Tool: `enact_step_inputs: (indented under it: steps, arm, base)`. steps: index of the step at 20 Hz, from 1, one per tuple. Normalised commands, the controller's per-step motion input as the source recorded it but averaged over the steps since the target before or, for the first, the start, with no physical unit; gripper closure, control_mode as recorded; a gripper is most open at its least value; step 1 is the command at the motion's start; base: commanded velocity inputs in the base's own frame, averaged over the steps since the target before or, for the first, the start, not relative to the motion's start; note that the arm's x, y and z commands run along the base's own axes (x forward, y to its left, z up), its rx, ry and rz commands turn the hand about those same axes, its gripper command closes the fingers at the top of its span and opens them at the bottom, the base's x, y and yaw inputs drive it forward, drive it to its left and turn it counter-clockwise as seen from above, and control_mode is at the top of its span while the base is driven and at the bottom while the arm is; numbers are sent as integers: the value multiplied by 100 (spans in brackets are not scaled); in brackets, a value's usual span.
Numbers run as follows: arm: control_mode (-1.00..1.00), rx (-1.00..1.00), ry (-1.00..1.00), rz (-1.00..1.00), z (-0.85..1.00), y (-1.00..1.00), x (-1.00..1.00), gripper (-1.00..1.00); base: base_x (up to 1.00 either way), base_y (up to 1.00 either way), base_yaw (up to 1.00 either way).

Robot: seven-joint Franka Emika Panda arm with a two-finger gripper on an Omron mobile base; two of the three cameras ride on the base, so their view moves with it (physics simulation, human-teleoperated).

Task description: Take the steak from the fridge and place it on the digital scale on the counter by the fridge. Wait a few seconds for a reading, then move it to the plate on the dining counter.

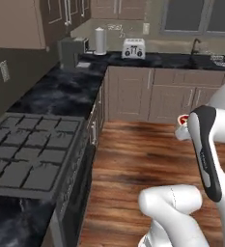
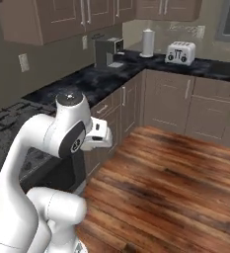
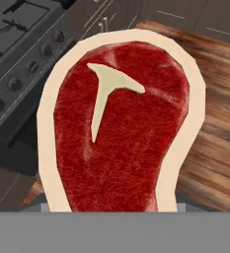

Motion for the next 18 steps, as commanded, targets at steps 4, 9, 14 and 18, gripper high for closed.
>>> enact_step_inputs:
  steps: [4, 9, 14, 18]
  arm:
    - [100, 0, 0, 0, 0, 0, 0, 100]
    - [100, 0, 0, 0, 0, 0, 0, 100]
    - [100, 0, 0, 0, 0, 0, 0, 100]
    - [100, 0, 0, 0, 0, 0, 0, 100]
  base:
    - [34, 7, -81]
    - [29, 1, -82]
    - [22, 4, -84]
    - [16, 0, -79]
